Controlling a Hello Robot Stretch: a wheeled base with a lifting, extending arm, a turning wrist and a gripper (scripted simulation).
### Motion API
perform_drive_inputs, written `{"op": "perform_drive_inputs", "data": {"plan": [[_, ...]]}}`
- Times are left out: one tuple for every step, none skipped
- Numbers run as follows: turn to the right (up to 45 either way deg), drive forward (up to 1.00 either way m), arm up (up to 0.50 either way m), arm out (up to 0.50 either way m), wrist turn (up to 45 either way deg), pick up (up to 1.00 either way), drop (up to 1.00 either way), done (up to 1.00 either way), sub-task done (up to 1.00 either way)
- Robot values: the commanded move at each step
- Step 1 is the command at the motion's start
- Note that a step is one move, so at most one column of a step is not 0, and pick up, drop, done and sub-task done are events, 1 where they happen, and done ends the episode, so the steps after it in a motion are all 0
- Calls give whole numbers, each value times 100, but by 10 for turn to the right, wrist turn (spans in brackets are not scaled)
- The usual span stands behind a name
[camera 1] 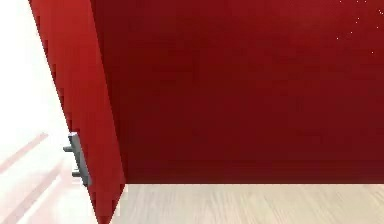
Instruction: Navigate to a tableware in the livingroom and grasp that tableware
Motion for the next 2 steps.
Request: {"op": "perform_drive_inputs", "data": {"plan": [[120, 0, 0, 0, 0, 0, 0, 0, 0], [0, 60, 0, 0, 0, 0, 0, 0, 0]]}}
